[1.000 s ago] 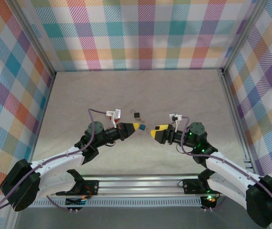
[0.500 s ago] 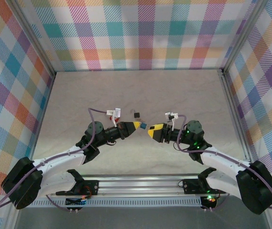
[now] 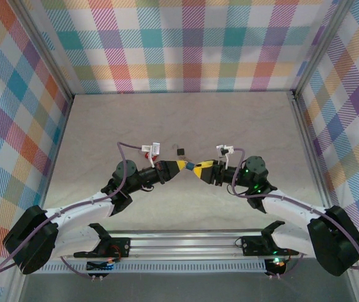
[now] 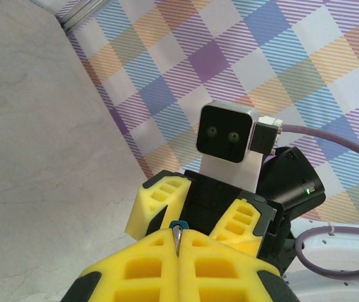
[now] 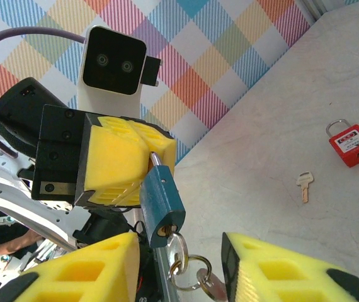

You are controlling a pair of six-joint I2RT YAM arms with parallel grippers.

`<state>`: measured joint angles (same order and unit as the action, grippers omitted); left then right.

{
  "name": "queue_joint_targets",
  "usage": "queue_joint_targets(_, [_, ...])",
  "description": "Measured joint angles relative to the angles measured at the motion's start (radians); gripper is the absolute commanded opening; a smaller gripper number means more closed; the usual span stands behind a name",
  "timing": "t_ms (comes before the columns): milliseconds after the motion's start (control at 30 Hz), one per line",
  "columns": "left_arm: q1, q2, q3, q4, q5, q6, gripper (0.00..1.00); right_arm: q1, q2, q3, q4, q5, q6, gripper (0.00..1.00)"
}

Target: Lock with the key

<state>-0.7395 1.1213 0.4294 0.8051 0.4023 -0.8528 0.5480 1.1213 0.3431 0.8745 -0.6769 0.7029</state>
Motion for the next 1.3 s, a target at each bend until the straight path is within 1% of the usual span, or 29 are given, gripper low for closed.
queue_joint_targets(300, [0.0, 0.003, -0.002, 0.01, 0.0, 0.0, 0.0, 0.0, 0.023, 0.006, 0.024, -0.024, 0.018, 0.28])
queue_joint_targets(833, [0.0, 0.003, -0.014, 0.013, -0.001, -0.008, 0.0, 0.0, 0.023, 0.006, 0.039, -0.032, 0.024, 0.14])
queue_joint_targets(967, [0.0, 0.002, -0.014, 0.017, -0.003, -0.012, 0.0, 0.0, 0.023, 0.006, 0.051, -0.042, 0.03, 0.07])
queue_joint_targets(1033, [0.0, 0.002, -0.015, 0.017, -0.005, -0.015, 0.0, -0.004, 0.023, 0.006, 0.058, -0.044, 0.032, 0.0])
queue_joint_targets(1300, [0.0, 0.0, -0.025, 0.029, -0.009, -0.016, 0.0, -0.005, 0.023, 0.006, 0.061, -0.048, 0.042, 0.0])
